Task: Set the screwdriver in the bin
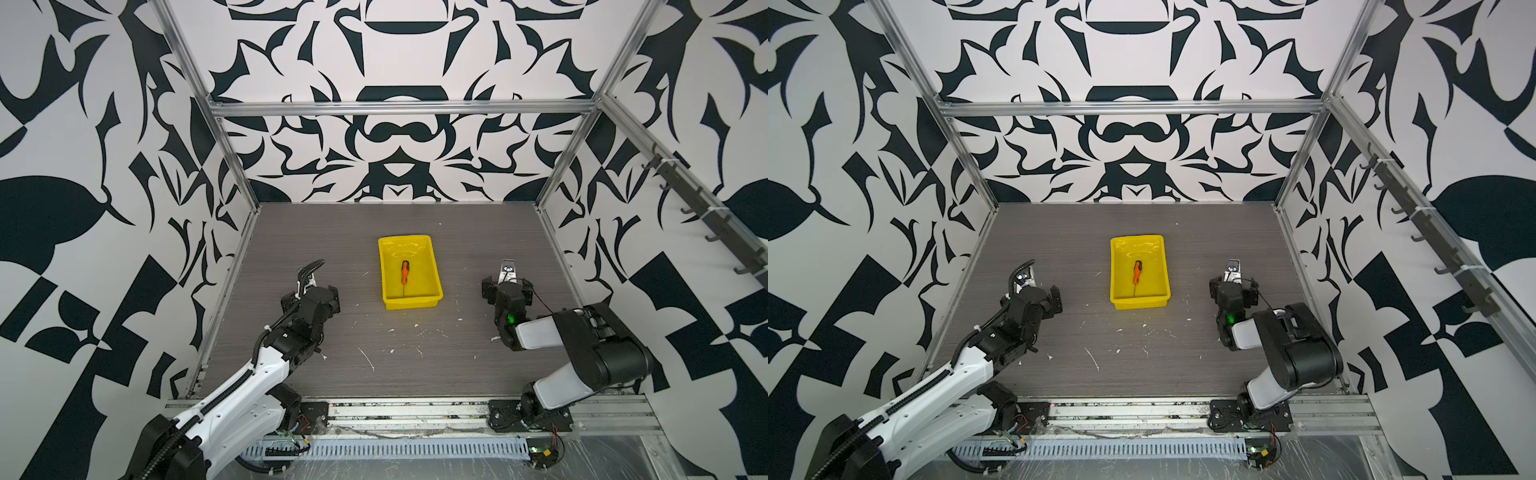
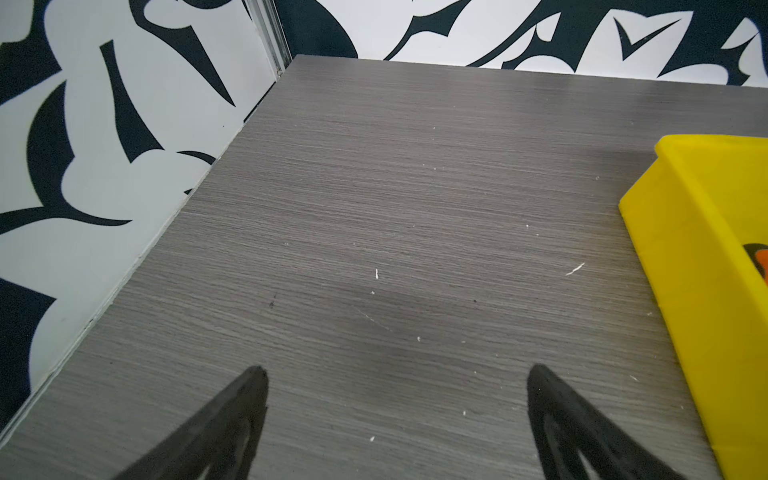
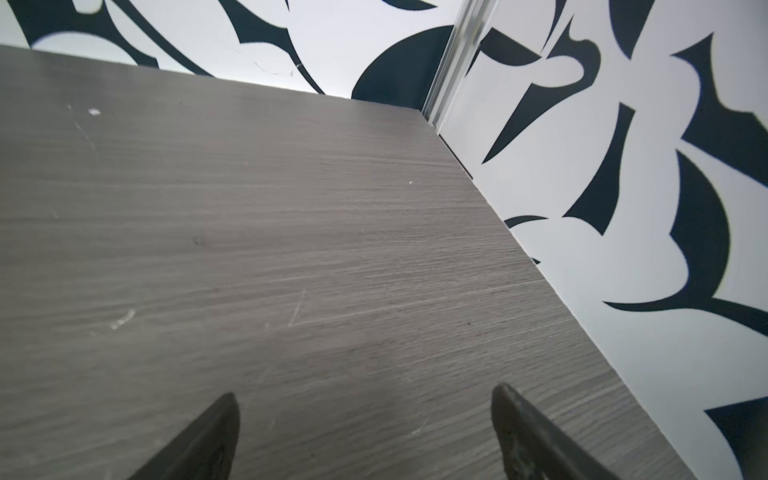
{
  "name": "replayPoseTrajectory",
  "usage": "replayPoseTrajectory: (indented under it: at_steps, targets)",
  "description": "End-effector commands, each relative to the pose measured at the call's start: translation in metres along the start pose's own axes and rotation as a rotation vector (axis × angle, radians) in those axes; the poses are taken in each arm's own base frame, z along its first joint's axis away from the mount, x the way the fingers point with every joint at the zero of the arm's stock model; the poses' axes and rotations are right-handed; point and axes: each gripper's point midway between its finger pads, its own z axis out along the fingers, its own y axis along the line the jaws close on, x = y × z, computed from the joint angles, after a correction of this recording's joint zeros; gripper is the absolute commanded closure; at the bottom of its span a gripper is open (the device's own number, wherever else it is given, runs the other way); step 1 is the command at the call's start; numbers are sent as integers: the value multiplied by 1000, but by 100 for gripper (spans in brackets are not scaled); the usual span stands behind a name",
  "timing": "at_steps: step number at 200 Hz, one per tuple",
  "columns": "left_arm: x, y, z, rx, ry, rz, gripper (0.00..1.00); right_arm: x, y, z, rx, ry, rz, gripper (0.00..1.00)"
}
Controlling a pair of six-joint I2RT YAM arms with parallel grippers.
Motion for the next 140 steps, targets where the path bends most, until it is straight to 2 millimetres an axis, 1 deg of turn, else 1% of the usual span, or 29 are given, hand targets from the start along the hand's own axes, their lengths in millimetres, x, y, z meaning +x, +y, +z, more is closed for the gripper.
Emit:
replayPoseTrajectory:
  at_steps: [1, 2, 5, 8, 16, 31, 53, 66, 75, 88, 102, 110, 122, 140]
  targets:
    - [-13, 1, -4, -4, -32, -39, 0, -29, 9, -4, -33, -109, 41, 9]
    - [-13, 1, -4, -2, -32, -40, 0, -29, 9, -4, -35, -107, 42, 8]
    - [-14, 1, -4, -1, -35, -41, 0, -28, 9, -3, -34, -103, 42, 1]
    - [-14, 0, -5, 4, -35, -41, 0, -29, 9, -2, -30, -101, 39, 0]
    - [-13, -2, -5, 22, -36, -36, 0, -29, 8, 1, -25, -97, 38, 0]
    - [-14, -6, -5, 45, -44, -29, 0, -29, 8, 0, -23, -94, 39, 0]
    - [-21, 7, -3, -44, -79, -58, 0, -29, 8, 1, -24, -92, 38, 0]
    - [-34, 11, -2, -82, -142, -47, 0, -28, 8, 2, -25, -90, 40, 0]
    - [-44, 8, -2, -76, -194, -5, 0, -29, 8, 2, -26, -91, 40, 0]
    - [-58, -3, -1, -34, -277, 83, 0, -29, 8, 2, -26, -91, 41, 0]
    - [-64, -14, 4, 39, -328, 183, 0, -29, 8, 2, -26, -90, 41, 0]
    - [-65, -16, 10, 68, -340, 200, 0, -28, 8, 2, -26, -90, 42, 0]
    - [-68, -6, 22, 64, -339, 172, 0, -29, 8, 2, -26, -90, 41, 0]
    - [-67, 18, 43, 8, -291, 143, 0, -28, 8, 2, -26, -89, 42, 0]
